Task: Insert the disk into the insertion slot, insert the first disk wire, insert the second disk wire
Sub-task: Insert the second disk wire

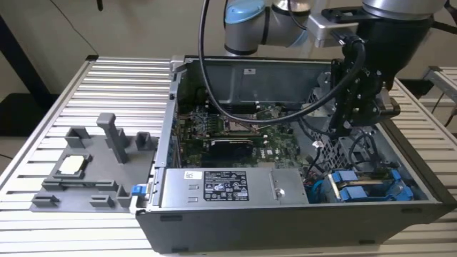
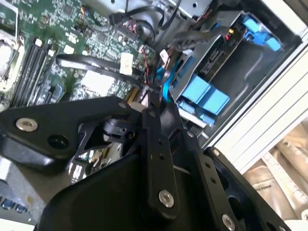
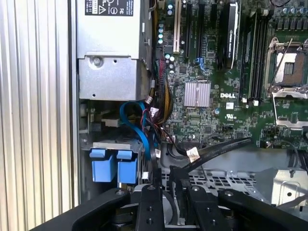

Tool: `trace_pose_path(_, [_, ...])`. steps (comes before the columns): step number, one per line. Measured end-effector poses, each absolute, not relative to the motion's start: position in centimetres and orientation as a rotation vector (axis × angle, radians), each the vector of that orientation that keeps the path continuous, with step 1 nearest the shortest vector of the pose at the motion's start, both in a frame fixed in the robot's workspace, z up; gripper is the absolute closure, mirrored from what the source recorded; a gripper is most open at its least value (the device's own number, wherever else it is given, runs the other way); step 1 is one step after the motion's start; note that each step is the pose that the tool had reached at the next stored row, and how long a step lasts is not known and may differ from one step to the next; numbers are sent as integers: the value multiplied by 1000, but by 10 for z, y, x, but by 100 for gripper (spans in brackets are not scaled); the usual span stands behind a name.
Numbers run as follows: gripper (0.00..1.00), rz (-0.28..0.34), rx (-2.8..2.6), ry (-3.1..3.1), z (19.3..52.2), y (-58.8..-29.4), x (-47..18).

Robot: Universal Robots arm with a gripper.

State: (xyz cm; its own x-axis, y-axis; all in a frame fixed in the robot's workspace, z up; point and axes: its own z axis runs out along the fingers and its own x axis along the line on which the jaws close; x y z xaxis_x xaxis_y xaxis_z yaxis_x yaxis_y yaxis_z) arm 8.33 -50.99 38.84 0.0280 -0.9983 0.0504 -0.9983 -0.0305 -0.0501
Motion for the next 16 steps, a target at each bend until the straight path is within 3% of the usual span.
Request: trace_pose_path(16, [73,-114,-2311,2068,373,-510,79])
